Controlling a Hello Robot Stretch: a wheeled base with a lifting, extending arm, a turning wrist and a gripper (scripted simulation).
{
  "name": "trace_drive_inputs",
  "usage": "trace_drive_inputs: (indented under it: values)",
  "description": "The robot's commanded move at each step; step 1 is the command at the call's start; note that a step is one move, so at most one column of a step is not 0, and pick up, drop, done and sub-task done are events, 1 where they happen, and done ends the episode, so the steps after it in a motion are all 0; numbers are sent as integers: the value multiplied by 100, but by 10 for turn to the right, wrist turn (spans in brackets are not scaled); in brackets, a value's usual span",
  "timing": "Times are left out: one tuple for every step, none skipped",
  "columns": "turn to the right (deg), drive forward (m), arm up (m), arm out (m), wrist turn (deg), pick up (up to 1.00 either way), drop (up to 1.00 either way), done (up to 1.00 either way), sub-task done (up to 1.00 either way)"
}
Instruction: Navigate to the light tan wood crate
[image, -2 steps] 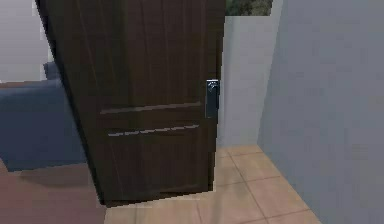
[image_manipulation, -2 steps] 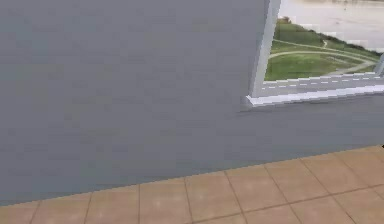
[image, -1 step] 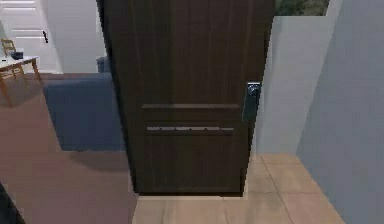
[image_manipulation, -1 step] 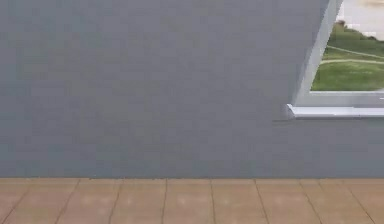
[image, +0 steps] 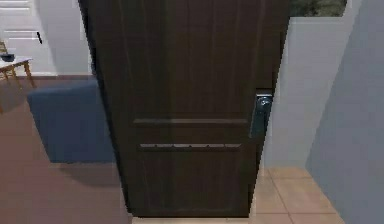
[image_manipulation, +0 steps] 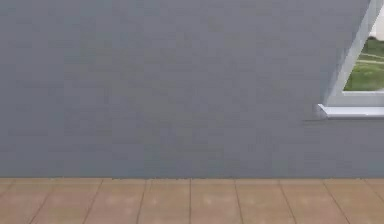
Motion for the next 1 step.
trace_drive_inputs:
  values:
    - [-180, 0, 0, 0, 0, 0, 0, 0, 0]
